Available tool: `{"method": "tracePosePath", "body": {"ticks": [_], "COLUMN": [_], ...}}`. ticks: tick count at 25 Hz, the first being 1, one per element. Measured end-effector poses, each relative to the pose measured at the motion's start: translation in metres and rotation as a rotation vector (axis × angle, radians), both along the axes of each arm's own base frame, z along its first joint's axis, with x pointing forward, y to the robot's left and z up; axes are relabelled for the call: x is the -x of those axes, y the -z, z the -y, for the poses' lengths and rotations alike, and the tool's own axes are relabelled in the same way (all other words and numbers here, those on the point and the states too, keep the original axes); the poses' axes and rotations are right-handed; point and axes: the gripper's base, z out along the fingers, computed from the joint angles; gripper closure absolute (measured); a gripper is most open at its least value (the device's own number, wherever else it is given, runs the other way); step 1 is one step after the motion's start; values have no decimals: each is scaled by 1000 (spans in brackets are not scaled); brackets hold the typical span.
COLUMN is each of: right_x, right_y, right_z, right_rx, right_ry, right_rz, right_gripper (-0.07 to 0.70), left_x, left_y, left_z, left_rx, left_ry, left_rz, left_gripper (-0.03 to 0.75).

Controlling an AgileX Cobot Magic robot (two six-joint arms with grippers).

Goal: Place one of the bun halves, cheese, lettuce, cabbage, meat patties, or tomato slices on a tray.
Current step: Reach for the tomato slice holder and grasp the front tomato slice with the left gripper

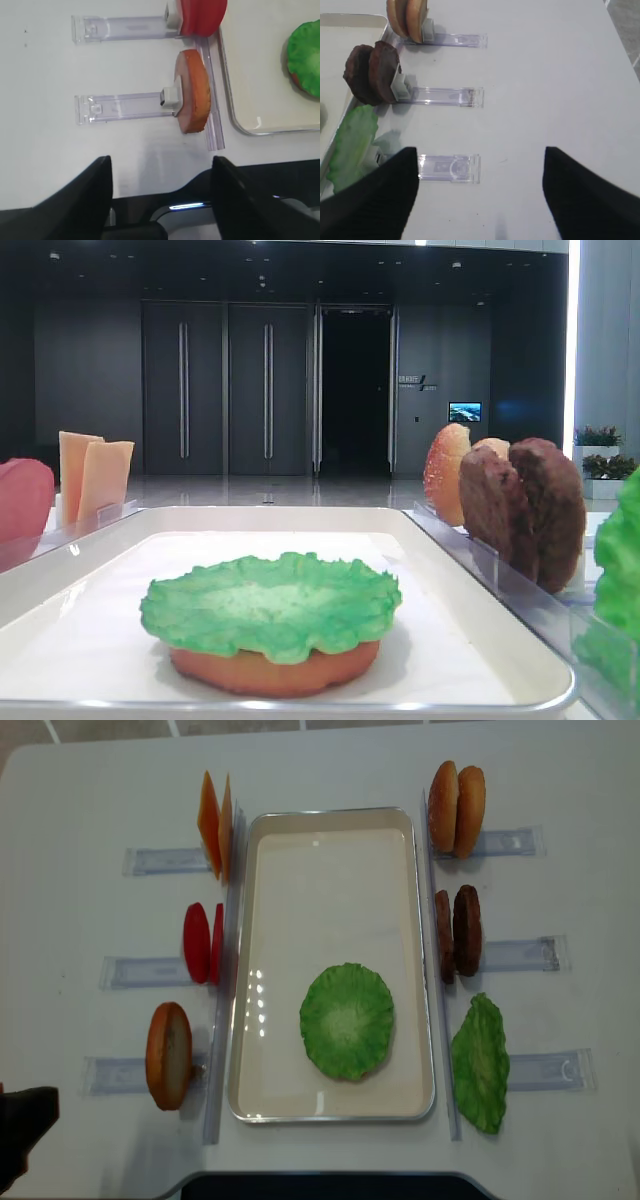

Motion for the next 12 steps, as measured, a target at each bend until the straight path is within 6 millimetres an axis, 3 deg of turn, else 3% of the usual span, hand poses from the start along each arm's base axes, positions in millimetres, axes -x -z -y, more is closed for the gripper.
{"method": "tracePosePath", "body": {"ticks": [12], "right_x": [0], "right_y": [0], "right_z": [0], "right_rx": [0], "right_ry": [0], "right_rz": [1], "right_gripper": [108], "left_x": [-49], "left_y": [-7], "left_z": [5], "left_rx": [5], "left_ry": [-50], "left_rz": [-184], "left_gripper": [244]}}
